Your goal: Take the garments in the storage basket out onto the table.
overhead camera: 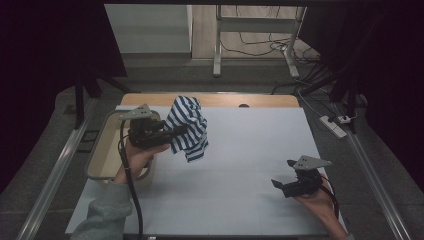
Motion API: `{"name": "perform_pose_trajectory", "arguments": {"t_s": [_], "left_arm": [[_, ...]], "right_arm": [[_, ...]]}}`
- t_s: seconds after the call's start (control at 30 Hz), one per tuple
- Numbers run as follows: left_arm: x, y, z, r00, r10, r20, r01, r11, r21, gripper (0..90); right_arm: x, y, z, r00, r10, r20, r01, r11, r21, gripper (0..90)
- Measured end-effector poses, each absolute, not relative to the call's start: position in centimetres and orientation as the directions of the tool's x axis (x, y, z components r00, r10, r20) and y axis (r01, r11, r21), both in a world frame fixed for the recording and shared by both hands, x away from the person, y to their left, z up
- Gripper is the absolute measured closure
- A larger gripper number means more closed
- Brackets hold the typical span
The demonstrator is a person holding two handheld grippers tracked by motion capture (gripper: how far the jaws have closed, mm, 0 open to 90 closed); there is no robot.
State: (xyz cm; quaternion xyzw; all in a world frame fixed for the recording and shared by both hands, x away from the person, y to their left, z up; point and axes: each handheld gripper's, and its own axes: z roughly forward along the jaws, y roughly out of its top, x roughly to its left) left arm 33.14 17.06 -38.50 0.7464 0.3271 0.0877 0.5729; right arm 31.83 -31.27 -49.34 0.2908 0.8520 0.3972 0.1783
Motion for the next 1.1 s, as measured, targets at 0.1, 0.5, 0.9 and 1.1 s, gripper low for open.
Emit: {"name": "perform_pose_trajectory", "arguments": {"t_s": [0.1,0.5,0.9,1.1], "left_arm": [[33.3,16.6,-38.7,0.772,0.587,-0.243,0.392,-0.139,0.909,58.6],[33.6,14.6,-39.5,0.788,0.567,-0.237,0.401,-0.183,0.897,58.6],[33.9,12.1,-40.5,0.807,0.540,-0.239,0.414,-0.228,0.882,58.5],[34.0,11.0,-40.8,0.816,0.527,-0.236,0.414,-0.249,0.876,58.5]], "right_arm": [[31.8,-31.3,-49.3,-0.768,0.637,-0.073,0.354,0.515,0.781,5.0],[31.8,-31.3,-49.4,-0.768,0.636,-0.073,0.355,0.518,0.779,5.0],[31.9,-31.3,-49.4,-0.767,0.638,-0.073,0.355,0.516,0.780,5.0],[31.9,-31.3,-49.4,-0.767,0.637,-0.073,0.354,0.516,0.780,5.0]]}}
